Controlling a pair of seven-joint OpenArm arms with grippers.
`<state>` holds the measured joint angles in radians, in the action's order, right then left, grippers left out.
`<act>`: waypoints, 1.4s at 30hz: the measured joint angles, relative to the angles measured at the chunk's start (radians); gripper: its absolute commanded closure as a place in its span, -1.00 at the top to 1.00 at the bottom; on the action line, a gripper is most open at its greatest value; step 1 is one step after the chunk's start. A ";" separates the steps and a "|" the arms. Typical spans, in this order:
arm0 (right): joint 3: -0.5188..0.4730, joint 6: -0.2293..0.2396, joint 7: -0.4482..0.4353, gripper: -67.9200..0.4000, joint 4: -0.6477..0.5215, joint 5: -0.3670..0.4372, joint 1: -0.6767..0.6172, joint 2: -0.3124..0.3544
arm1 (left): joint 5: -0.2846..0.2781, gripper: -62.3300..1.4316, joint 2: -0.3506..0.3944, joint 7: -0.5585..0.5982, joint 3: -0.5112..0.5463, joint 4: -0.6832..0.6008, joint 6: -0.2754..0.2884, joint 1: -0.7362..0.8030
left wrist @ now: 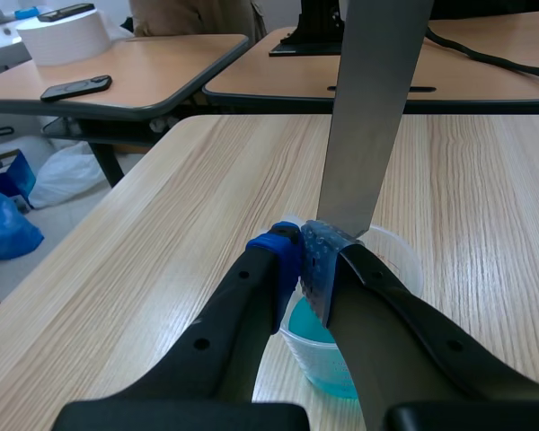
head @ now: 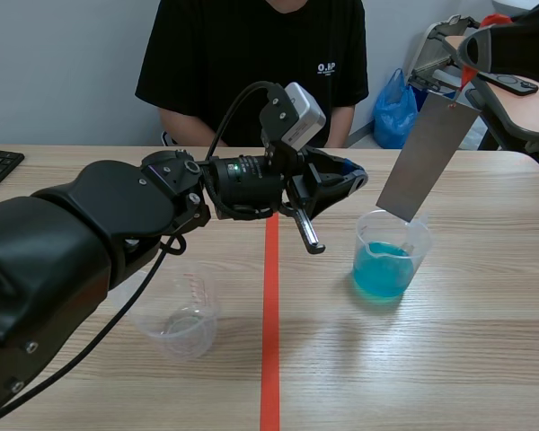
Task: Do the redox reaction experiment.
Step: 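Point at the plate with the left hand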
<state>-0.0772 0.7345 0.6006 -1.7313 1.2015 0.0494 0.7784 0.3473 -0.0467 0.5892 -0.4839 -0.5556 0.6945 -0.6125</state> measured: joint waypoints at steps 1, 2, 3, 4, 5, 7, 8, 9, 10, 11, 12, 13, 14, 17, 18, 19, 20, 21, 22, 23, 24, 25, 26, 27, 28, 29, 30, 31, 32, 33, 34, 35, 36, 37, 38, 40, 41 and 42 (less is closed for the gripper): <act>0.000 0.000 0.000 -0.94 0.000 0.000 0.000 0.000 | 0.000 -0.86 0.000 0.013 0.000 0.000 0.000 0.000; 0.000 0.000 0.000 -0.94 0.000 0.000 0.000 0.000 | 0.000 -0.86 0.003 0.029 0.000 0.000 0.000 0.000; 0.000 0.000 0.000 -0.94 0.000 0.000 0.000 0.000 | 0.000 -0.86 0.007 0.041 0.000 0.000 0.000 0.000; 0.000 0.000 0.000 -0.94 0.000 0.000 0.000 0.000 | -0.006 -0.86 0.015 0.046 0.000 0.000 -0.001 -0.001; 0.000 0.000 0.000 -0.94 0.000 0.000 0.000 0.000 | -0.026 -0.86 0.026 0.049 0.000 0.000 -0.002 -0.002; 0.000 0.000 0.000 -0.94 0.000 0.000 0.000 0.000 | -0.081 -0.86 0.063 0.068 0.000 0.000 -0.005 -0.003; 0.000 0.000 0.000 -0.94 0.000 0.000 0.000 0.000 | -0.114 -0.86 0.088 0.077 0.000 0.000 -0.006 -0.004; 0.000 0.000 0.000 -0.94 0.000 0.000 0.000 0.000 | -0.138 -0.86 0.116 0.082 0.000 0.000 -0.011 -0.006; 0.000 0.000 0.000 -0.94 0.000 0.000 0.000 0.000 | -0.164 -0.86 0.149 0.082 0.000 0.000 -0.012 -0.009; 0.000 0.000 0.001 -0.94 0.000 0.000 0.000 0.000 | -0.176 -0.86 0.184 0.082 0.000 0.000 -0.013 -0.011; 0.000 0.000 0.002 -0.94 0.000 0.000 0.000 0.000 | -0.177 -0.86 0.222 0.081 0.002 0.000 -0.013 -0.014; 0.000 0.000 0.005 -0.94 0.000 0.000 0.000 0.000 | -0.177 -0.86 0.259 0.081 0.008 -0.001 -0.017 -0.014; 0.000 0.000 0.006 -0.94 0.000 0.000 0.000 0.000 | -0.178 -0.86 0.298 0.081 0.018 -0.002 -0.018 -0.013; 0.000 0.000 0.016 -0.94 0.000 0.000 0.000 0.000 | -0.197 -0.86 0.417 0.087 0.053 -0.003 -0.020 0.004; 0.000 0.000 0.020 -0.94 0.000 0.000 0.000 0.000 | -0.198 -0.86 0.458 0.089 0.064 -0.003 -0.020 0.014; 0.000 0.000 0.024 -0.94 0.000 0.000 0.000 0.000 | -0.200 -0.86 0.498 0.090 0.075 -0.005 -0.020 0.026; 0.000 0.000 0.027 -0.94 0.000 0.000 0.000 0.000 | -0.200 -0.86 0.538 0.093 0.085 -0.009 -0.020 0.043; 0.000 0.000 0.032 -0.94 0.000 0.000 0.000 0.000 | -0.202 -0.86 0.576 0.108 0.097 -0.016 -0.020 0.066; 0.000 0.000 0.037 -0.94 0.000 0.000 0.000 0.000 | -0.210 -0.86 0.612 0.125 0.110 -0.026 -0.020 0.093; 0.000 0.000 0.043 -0.94 0.000 0.000 0.000 0.000 | -0.227 -0.86 0.646 0.128 0.126 -0.039 -0.020 0.124; 0.000 0.000 0.046 -0.94 0.000 0.000 0.000 0.000 | -0.237 -0.86 0.675 0.137 0.144 -0.050 -0.020 0.158; 0.000 0.000 0.048 -0.94 0.000 0.000 0.000 0.000 | -0.242 -0.86 0.701 0.151 0.166 -0.061 -0.020 0.195; 0.000 0.000 0.049 -0.94 0.000 0.000 0.000 0.000 | -0.245 -0.86 0.723 0.164 0.190 -0.071 -0.020 0.233; 0.000 0.000 0.048 -0.94 0.000 0.000 0.000 0.000 | -0.245 -0.86 0.741 0.175 0.216 -0.079 -0.020 0.273; 0.000 0.000 0.048 -0.94 0.000 0.000 0.000 0.000 | -0.248 -0.86 0.755 0.180 0.243 -0.086 -0.019 0.314; 0.000 0.000 0.048 -0.94 0.000 0.000 0.000 0.000 | -0.257 -0.86 0.765 0.184 0.272 -0.091 -0.019 0.355; 0.000 0.000 0.048 -0.94 0.000 0.000 0.000 0.000 | -0.269 -0.86 0.771 0.190 0.301 -0.095 -0.020 0.396; 0.000 0.000 0.048 -0.94 0.000 0.000 0.000 0.000 | -0.271 -0.86 0.775 0.194 0.332 -0.099 -0.020 0.436; 0.000 0.000 0.048 -0.94 0.000 0.000 0.000 0.000 | -0.270 -0.86 0.778 0.194 0.359 -0.103 -0.020 0.474; 0.000 0.000 0.048 -0.94 0.000 0.000 0.000 0.000 | -0.270 -0.86 0.779 0.195 0.385 -0.105 -0.020 0.510; 0.000 0.000 0.048 -0.94 0.000 0.000 0.000 0.000 | -0.270 -0.86 0.779 0.203 0.409 -0.106 -0.020 0.546; 0.000 0.000 0.047 -0.94 0.000 0.000 0.000 0.000 | -0.270 -0.86 0.778 0.220 0.432 -0.107 -0.019 0.582; 0.000 0.000 0.041 -0.94 0.000 0.000 0.000 0.000 | -0.270 -0.86 0.777 0.234 0.455 -0.108 -0.019 0.617; 0.002 0.000 0.033 -0.94 0.000 0.000 0.000 0.000 | -0.270 -0.86 0.776 0.243 0.481 -0.108 -0.019 0.652; 0.006 0.000 0.029 -0.94 0.002 0.000 0.000 0.000 | -0.270 -0.86 0.774 0.254 0.505 -0.108 -0.020 0.685; 0.029 0.000 0.029 -0.94 0.013 0.000 0.000 0.000 | -0.270 -0.86 0.771 0.263 0.550 -0.114 -0.020 0.752; 0.045 0.000 0.028 -0.94 0.023 0.000 0.000 0.000 | -0.270 -0.86 0.768 0.277 0.572 -0.116 -0.020 0.787; 0.058 0.000 0.024 -0.94 0.033 0.000 0.000 0.000 | -0.270 -0.86 0.766 0.294 0.591 -0.119 -0.020 0.821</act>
<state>-0.0189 0.7341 0.6247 -1.6981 1.2015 0.0490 0.7784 0.0772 0.7193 0.8829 0.1074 -0.6750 0.6746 0.2081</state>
